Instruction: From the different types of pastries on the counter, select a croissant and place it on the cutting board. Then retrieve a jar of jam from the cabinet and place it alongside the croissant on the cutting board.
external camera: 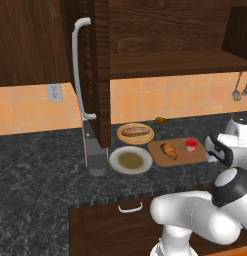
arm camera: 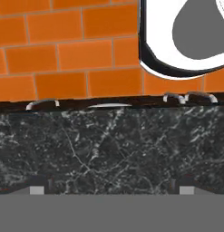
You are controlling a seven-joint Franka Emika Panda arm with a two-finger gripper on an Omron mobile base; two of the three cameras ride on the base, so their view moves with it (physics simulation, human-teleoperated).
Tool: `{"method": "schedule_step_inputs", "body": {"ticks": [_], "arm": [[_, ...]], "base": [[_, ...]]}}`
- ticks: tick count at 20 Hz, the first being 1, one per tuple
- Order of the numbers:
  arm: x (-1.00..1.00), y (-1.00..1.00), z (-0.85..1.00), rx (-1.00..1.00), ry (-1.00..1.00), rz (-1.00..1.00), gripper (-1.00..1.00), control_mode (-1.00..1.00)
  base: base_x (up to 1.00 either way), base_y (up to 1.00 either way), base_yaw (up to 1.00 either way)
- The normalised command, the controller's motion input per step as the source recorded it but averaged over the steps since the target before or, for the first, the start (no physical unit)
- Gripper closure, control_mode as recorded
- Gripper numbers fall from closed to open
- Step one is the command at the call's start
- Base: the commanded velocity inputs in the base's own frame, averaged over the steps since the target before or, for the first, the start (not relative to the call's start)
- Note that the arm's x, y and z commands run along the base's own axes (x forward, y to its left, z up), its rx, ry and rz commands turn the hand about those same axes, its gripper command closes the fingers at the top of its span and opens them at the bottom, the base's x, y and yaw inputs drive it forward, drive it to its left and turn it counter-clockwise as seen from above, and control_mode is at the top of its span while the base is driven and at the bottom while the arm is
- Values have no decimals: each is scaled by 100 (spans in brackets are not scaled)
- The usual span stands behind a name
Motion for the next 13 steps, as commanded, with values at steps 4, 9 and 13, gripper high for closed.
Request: {"method": "schedule_step_inputs", "body": {"ticks": [4, 9, 13], "arm": [[-98, -78, -33, 0, 20, -6, -100, -100], [-97, -75, -38, 0, 23, -8, -100, -100], [-86, -70, -36, 0, 22, -11, -100, -100]], "base": [[0, 0, 0], [0, 0, 0], [0, 0, 0]]}}
